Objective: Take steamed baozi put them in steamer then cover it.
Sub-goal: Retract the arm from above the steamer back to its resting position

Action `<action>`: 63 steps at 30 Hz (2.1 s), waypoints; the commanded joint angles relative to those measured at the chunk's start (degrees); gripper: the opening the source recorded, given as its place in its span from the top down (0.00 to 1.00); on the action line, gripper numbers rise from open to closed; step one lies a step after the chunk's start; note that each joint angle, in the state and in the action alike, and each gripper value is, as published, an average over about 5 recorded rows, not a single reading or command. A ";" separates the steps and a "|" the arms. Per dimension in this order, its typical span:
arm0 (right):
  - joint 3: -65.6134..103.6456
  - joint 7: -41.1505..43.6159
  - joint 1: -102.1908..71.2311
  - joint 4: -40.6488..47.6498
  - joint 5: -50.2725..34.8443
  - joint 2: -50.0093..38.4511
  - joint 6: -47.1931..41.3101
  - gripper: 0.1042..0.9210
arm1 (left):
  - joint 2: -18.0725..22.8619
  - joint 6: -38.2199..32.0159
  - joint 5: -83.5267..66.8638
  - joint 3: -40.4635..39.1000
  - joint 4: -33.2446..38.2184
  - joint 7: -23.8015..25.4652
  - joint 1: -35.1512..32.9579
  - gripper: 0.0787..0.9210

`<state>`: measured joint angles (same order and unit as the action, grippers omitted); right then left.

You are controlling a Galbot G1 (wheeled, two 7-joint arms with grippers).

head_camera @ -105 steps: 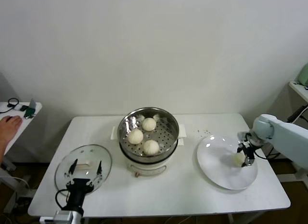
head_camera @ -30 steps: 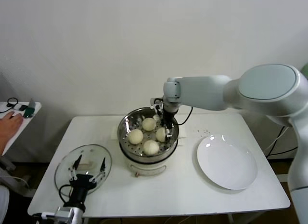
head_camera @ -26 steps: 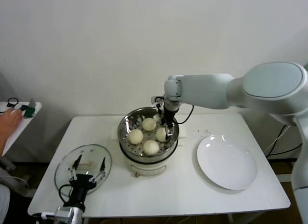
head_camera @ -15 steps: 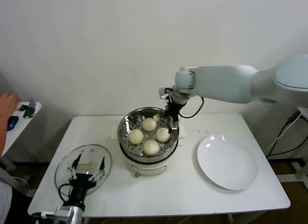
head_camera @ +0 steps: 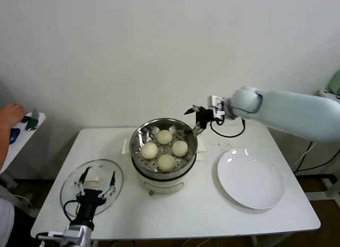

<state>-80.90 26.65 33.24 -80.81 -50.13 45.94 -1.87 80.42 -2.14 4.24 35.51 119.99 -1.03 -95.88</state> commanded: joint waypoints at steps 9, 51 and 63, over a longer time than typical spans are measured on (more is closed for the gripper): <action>80.87 -16.46 -75.30 -12.34 14.67 -15.65 7.44 0.12 | 0.87 1.58 10.05 0.65 0.07 1.66 2.06 0.12; 122.25 -11.01 -121.72 -20.20 25.65 16.75 7.59 0.12 | -1.43 2.10 77.59 4.65 -28.10 -6.07 15.00 0.12; 123.02 -9.86 -122.13 -19.61 27.19 17.56 7.84 0.12 | -2.21 2.71 76.42 5.08 -35.14 -7.31 20.53 0.12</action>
<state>41.23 16.36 -87.68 -100.47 -24.17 62.59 5.80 78.61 0.44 79.36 40.79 92.56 -6.26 -80.92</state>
